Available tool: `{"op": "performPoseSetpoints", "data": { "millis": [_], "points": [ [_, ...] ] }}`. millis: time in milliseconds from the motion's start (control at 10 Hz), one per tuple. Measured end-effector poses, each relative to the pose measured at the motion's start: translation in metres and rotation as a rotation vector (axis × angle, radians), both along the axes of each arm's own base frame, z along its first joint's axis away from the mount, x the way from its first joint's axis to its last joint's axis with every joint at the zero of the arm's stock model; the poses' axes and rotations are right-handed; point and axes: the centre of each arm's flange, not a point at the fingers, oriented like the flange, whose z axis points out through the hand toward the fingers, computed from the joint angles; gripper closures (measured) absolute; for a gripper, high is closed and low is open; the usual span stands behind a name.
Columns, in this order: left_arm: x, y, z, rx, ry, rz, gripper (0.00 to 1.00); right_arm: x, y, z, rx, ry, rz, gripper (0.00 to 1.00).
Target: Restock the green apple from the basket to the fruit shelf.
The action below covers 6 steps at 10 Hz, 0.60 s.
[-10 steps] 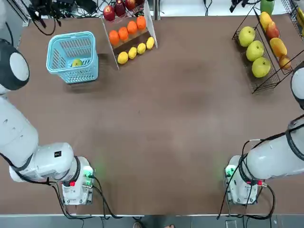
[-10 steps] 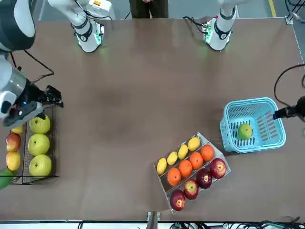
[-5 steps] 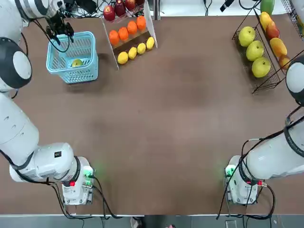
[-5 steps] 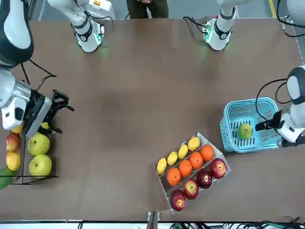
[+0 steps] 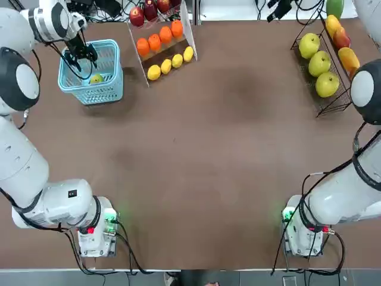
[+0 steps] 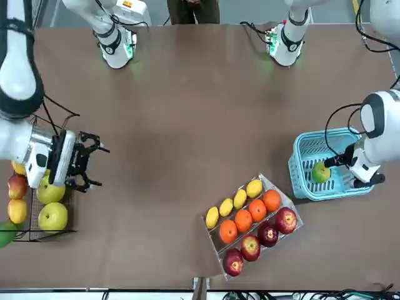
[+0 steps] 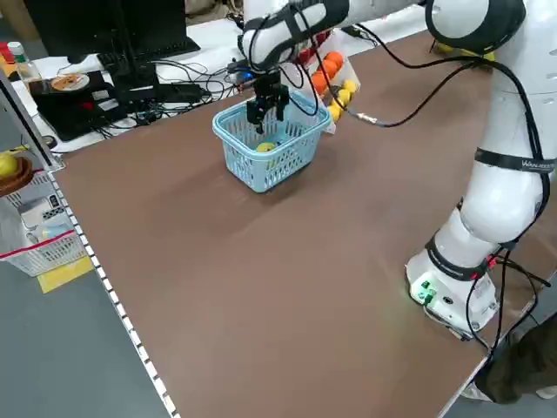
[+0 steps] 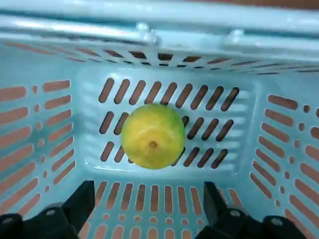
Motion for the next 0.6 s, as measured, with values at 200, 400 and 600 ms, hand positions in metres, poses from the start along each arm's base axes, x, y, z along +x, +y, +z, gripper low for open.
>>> {"op": "performPoseSetpoints", "data": {
  "millis": [200,400,600],
  "points": [
    [-0.01,0.0,-0.02,0.002,-0.01,0.003,0.04,-0.003,0.007,-0.015,0.198,-0.07,0.015,0.0],
    [-0.015,-0.001,-0.029,0.001,-0.005,0.003,0.04,-0.008,0.022,-0.028,0.378,-0.141,0.016,0.0],
    [-0.017,-0.001,-0.04,0.003,-0.013,0.004,0.04,-0.022,0.042,-0.043,0.51,-0.15,0.061,0.0]
  ]
}}
